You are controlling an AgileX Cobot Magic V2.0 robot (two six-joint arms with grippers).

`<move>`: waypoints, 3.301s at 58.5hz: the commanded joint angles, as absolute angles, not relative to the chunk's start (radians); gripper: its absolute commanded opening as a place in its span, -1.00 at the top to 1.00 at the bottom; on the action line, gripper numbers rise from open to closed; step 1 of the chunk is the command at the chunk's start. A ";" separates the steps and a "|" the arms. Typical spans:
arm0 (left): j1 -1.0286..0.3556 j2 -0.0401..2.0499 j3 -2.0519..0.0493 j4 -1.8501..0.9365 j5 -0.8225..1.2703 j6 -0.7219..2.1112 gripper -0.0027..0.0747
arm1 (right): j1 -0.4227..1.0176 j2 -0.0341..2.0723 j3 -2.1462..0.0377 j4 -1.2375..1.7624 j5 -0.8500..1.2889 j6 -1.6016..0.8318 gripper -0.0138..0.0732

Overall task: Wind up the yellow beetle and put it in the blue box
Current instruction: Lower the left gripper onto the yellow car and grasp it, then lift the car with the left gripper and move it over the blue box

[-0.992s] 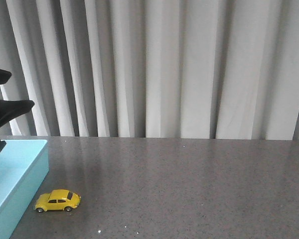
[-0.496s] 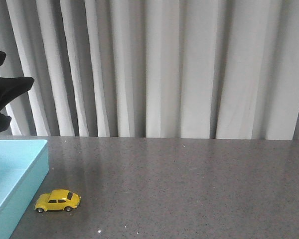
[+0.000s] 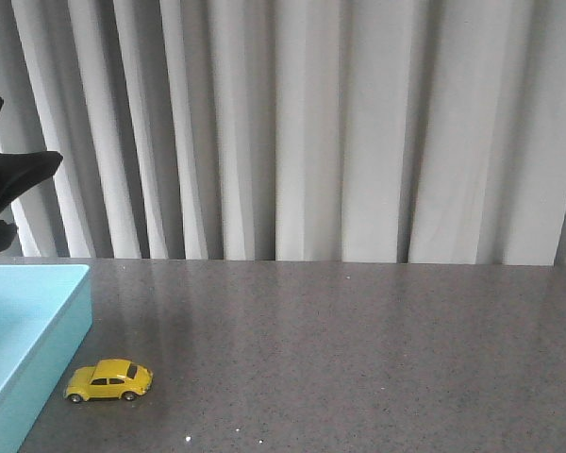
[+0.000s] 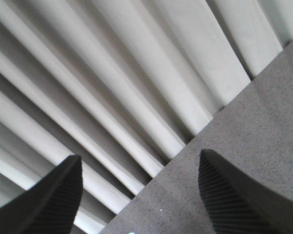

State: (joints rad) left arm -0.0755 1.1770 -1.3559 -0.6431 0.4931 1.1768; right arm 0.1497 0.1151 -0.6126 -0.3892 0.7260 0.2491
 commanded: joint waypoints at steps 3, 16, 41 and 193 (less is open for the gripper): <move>-0.081 1.161 -1.391 -0.613 0.443 1.170 -0.35 | 0.145 0.140 -0.632 -0.414 0.649 0.248 0.70; -0.081 1.274 -1.580 -0.496 0.631 1.130 -0.26 | 0.145 0.140 -0.632 -0.414 0.649 0.248 0.70; -0.081 1.624 -1.768 -0.412 0.895 1.099 -0.26 | 0.145 0.140 -0.632 -0.414 0.649 0.248 0.70; 0.147 1.642 -1.765 -0.520 0.714 0.921 0.95 | 0.145 0.140 -0.632 -0.413 0.649 0.248 0.70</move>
State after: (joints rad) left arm 0.0869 1.6878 -1.7431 -0.4892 0.8189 1.0022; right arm 0.1497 0.1151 -0.6126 -0.3892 0.7260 0.2499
